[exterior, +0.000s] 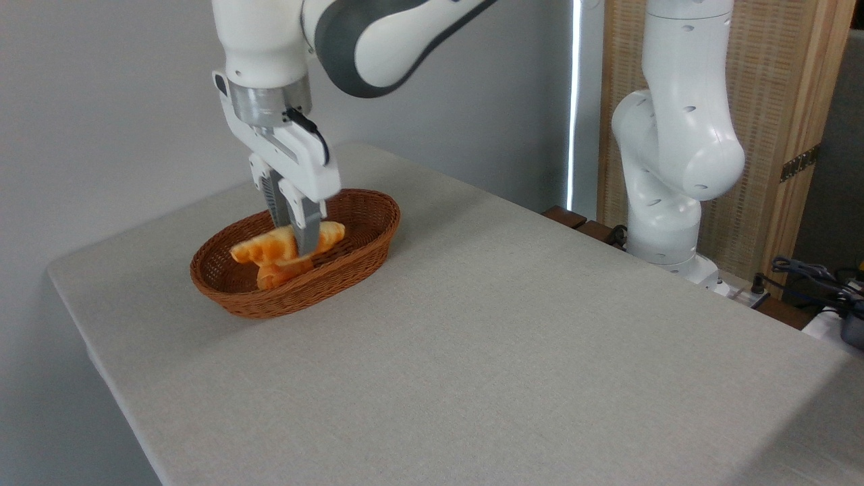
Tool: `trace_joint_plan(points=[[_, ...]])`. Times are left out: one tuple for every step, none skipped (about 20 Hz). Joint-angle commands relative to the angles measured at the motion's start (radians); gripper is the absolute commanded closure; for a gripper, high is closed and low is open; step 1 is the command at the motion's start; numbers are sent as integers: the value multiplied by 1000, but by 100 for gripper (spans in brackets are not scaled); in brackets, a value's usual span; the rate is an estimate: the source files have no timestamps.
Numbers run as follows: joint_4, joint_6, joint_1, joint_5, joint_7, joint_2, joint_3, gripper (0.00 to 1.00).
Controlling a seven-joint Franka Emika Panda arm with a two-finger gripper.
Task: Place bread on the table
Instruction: 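Close the gripper on the croissant-shaped bread and lift it, then carry the bread out of the basket and release it onto the table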
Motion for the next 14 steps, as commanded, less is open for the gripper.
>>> trace_joint_plan(points=[[-6,-50,-11,-5,63,-8,76,56],[-6,-50,-9,-7,87,-7,93,55],[-6,-52,-9,-7,109,-4,110,55],[-6,-58,-9,-5,124,-1,128,55],[-7,-65,-9,-5,138,4,142,55],[-7,-69,-9,-5,158,13,146,53],[-7,-70,-9,-4,185,30,147,39],[-7,-73,-9,5,189,37,147,23],[-7,-75,-9,39,189,41,145,8],[-7,-76,-11,67,189,41,143,0],[-7,-81,-12,73,190,42,142,0],[-7,-81,-12,73,190,42,142,0],[-7,-82,-12,73,190,42,142,0],[-6,-81,-12,73,190,41,143,0]])
